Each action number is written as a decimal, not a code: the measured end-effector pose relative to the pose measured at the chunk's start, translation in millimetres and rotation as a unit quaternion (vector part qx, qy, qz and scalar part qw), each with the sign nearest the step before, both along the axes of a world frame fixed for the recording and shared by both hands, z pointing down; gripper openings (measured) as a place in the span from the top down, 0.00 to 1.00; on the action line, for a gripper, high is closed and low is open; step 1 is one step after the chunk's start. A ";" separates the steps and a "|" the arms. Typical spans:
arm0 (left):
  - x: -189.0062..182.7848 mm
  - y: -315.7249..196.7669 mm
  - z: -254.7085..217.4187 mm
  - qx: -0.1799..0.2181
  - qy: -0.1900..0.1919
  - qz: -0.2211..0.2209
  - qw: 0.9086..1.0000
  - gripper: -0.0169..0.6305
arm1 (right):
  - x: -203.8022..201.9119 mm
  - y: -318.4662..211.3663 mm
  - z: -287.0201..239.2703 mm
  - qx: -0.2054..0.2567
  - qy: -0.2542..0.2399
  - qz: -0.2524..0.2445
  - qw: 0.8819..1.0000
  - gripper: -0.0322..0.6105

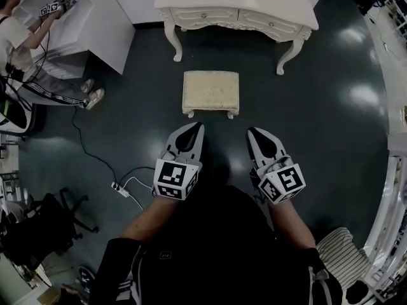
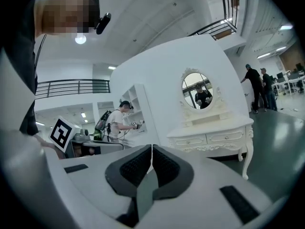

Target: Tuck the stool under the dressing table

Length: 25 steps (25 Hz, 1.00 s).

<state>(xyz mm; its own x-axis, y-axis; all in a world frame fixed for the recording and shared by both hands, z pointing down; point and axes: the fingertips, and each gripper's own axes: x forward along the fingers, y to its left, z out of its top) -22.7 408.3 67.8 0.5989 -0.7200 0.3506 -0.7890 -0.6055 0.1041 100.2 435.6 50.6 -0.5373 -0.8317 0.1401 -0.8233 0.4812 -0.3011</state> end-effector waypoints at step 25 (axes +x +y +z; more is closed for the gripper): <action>-41.6 -214.9 117.1 -0.076 0.011 0.003 0.997 0.97 | -53.9 -219.2 110.0 -0.087 0.028 -0.011 0.996 0.91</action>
<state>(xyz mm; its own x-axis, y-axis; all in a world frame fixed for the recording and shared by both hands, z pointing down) -64.3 193.5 184.9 0.6123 -0.6556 0.4419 -0.7815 -0.5867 0.2124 46.3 216.4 160.6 -0.5417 -0.7805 0.3121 -0.8314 0.4429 -0.3356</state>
